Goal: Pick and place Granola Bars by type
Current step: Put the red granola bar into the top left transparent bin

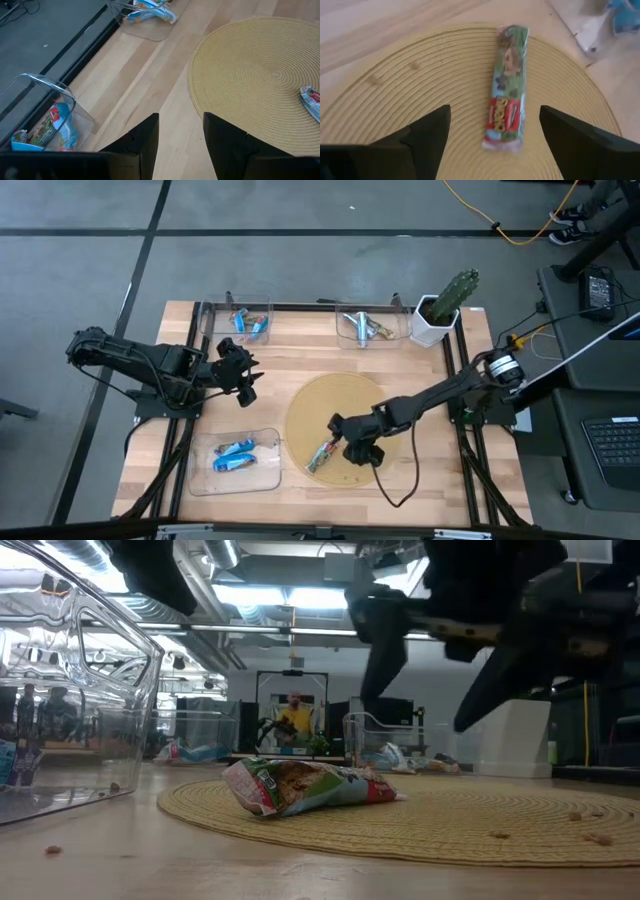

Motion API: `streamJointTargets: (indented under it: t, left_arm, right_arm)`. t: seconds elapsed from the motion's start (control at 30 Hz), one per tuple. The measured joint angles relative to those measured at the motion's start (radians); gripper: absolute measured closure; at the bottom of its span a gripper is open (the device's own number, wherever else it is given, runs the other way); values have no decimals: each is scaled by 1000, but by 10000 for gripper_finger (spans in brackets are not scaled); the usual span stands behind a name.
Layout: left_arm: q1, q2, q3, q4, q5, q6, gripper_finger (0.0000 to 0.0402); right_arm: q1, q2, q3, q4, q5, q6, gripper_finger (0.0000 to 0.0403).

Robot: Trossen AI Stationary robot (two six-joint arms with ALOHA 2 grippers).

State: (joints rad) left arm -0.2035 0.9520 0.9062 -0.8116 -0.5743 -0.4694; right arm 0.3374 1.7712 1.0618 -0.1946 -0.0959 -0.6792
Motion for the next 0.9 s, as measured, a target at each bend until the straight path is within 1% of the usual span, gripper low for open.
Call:
streamJointTargets:
  t: [0.17, 0.33, 0.5, 0.63, 0.77, 0.9]
  left_arm:
    - [0, 0, 0, 0, 0, 0, 256]
    - [0, 0, 0, 0, 0, 0, 256]
    - [0, 0, 0, 0, 0, 0, 256]
    - [0, 0, 0, 0, 0, 0, 256]
    - [0, 0, 0, 0, 0, 1, 256]
    - [0, 0, 0, 0, 0, 1, 256]
  right_arm:
    - [-31, 42, 5, 90, -3, -42, 93]
    - [-65, 95, 35, 72, -6, -36, 93]
    - [-75, 139, 52, 38, -11, -37, 93]
    - [-76, 161, 55, 42, -11, -37, 96]
    - [-77, 170, 55, 39, -11, -37, 118]
    - [-77, 170, 55, 37, -11, -37, 163]
